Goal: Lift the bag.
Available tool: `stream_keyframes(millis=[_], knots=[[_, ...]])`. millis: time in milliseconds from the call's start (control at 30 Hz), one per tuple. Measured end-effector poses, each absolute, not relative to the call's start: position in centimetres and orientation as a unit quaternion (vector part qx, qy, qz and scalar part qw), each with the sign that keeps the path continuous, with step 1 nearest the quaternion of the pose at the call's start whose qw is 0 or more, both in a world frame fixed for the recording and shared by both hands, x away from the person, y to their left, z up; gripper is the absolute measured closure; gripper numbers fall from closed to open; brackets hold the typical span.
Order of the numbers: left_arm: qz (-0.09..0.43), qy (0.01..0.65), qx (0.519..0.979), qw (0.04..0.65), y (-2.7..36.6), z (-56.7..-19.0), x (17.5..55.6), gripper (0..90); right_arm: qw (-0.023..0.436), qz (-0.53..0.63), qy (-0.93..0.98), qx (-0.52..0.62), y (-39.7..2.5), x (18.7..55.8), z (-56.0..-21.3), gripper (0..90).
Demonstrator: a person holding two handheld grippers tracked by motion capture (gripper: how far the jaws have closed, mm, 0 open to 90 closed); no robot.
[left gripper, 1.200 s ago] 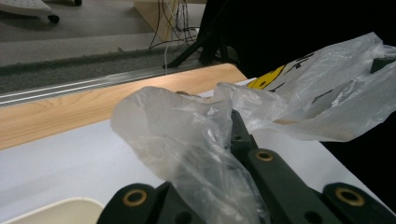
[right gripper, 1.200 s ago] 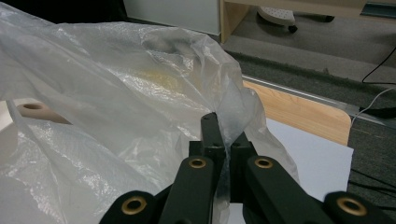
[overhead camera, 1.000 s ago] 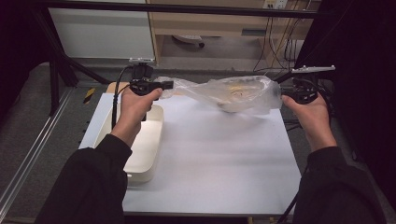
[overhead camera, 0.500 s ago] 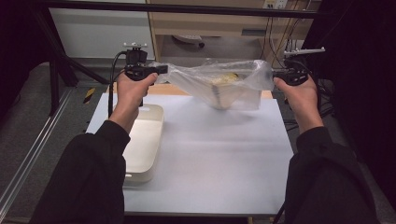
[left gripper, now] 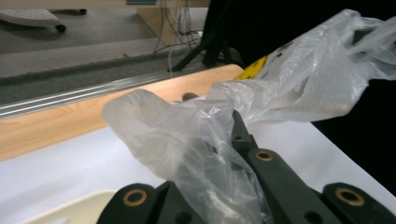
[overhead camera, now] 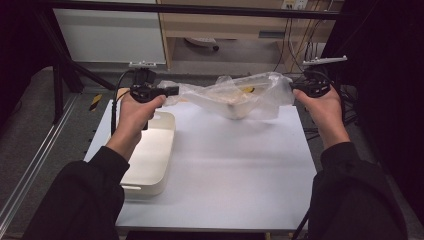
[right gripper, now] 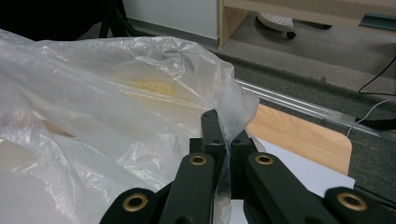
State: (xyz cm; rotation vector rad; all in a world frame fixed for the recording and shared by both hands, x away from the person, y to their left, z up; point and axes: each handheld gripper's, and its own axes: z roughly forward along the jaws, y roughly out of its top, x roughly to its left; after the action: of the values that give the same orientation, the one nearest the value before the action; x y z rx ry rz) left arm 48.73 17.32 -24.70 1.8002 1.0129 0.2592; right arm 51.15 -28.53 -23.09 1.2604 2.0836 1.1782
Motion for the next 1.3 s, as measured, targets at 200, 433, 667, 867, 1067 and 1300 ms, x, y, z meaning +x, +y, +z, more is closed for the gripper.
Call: stream_keyframes(millis=[200,433,667,867,1067,1300], knots=[[0.067,0.404,0.759,0.506,17.2,-26.8,45.9,90.0,0.208,0.420,0.760,0.450,-29.1,49.8,-24.7,90.0],[0.049,0.386,0.772,0.502,16.9,-28.8,43.2,90.0,0.192,0.411,0.771,0.448,-29.6,48.0,-26.9,90.0],[0.036,0.383,0.775,0.502,16.8,-30.6,41.3,90.0,0.185,0.406,0.777,0.444,-29.7,46.2,-28.8,90.0],[0.029,0.379,0.774,0.506,16.5,-32.2,39.7,90.0,0.182,0.409,0.776,0.444,-29.9,44.4,-30.5,90.0],[0.007,0.378,0.774,0.507,15.9,-34.6,38.0,90.0,0.177,0.414,0.774,0.446,-29.7,43.1,-32.3,90.0],[0.004,0.373,0.779,0.504,15.4,-36.3,36.3,90.0,0.167,0.423,0.771,0.446,-29.2,41.3,-34.2,90.0]])
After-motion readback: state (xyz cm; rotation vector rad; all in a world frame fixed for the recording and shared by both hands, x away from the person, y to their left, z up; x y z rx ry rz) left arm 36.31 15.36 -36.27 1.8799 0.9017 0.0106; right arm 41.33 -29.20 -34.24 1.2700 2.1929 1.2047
